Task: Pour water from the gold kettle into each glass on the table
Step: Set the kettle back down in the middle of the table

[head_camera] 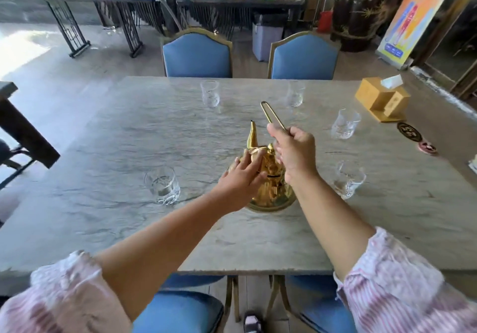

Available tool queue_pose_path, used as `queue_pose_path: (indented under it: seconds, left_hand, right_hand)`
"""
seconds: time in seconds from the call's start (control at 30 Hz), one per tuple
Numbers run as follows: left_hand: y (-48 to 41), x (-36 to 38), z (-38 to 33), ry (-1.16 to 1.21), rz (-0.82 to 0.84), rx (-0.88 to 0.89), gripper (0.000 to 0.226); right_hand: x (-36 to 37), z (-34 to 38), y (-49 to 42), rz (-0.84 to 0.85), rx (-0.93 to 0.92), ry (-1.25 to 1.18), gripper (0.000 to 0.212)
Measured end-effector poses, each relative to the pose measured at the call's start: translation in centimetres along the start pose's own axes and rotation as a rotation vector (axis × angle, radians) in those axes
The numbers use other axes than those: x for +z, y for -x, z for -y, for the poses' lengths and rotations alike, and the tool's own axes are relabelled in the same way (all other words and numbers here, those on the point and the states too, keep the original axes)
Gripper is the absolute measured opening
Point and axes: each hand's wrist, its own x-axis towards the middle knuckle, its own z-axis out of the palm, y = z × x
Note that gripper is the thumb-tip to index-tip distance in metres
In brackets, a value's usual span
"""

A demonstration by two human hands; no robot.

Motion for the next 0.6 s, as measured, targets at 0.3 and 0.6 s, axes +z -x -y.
queue_pose_path:
  seconds: [0.3,0.6]
  left_hand:
    - [-11.1,-1.0,2.3,0.014,-0.003,-0.109,0.05]
    - [-16.3,-1.1,5.0,0.086,-0.025,-0.109,0.048]
  right_hand:
    - [2.6,-4.4,-10.0,-0.104,-0.127,0.124,0.034]
    - [4.4,-6.4,-15.0,-0.047,-0.131,0.18,0.03]
